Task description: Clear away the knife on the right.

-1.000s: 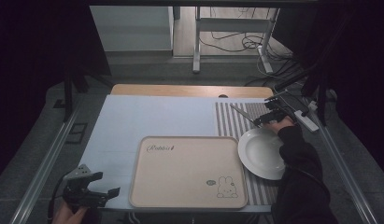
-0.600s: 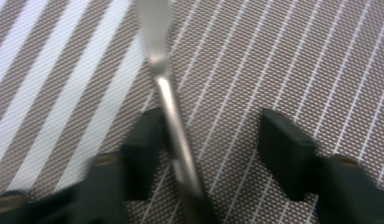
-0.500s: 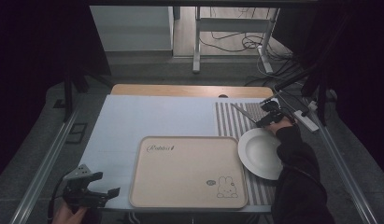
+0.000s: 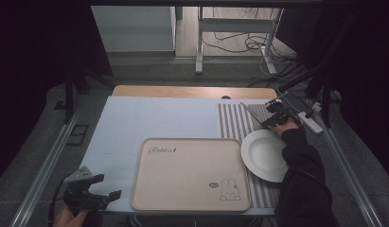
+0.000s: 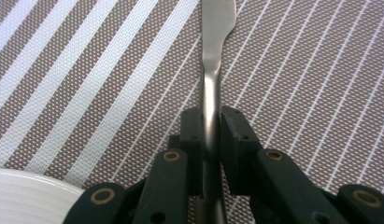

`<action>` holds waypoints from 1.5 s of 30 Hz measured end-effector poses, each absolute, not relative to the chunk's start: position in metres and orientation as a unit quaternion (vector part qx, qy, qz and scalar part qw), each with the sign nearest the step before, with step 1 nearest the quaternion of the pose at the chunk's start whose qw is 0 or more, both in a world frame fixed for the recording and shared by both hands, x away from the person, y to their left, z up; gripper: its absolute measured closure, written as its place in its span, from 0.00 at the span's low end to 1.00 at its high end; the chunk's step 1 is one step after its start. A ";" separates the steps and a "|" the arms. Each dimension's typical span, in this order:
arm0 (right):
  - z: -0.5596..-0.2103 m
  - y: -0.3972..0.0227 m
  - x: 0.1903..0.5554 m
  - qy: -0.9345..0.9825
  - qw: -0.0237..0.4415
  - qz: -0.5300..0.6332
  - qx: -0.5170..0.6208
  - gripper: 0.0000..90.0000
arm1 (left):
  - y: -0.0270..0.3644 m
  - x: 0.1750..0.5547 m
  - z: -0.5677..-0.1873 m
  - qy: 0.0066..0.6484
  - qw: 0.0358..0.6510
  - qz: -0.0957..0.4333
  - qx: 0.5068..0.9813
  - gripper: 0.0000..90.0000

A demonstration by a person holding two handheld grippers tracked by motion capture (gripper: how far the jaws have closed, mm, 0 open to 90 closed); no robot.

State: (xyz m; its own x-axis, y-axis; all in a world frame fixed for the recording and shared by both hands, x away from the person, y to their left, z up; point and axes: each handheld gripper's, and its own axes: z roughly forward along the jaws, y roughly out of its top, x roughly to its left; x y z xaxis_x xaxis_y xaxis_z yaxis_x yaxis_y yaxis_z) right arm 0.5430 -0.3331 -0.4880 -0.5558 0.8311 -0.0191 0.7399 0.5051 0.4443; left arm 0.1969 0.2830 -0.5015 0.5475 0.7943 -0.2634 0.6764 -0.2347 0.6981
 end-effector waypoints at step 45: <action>-0.448 -0.295 0.465 0.851 0.137 0.308 0.402 0.89 | 0.282 0.197 -0.501 0.471 0.399 0.075 0.783 0.02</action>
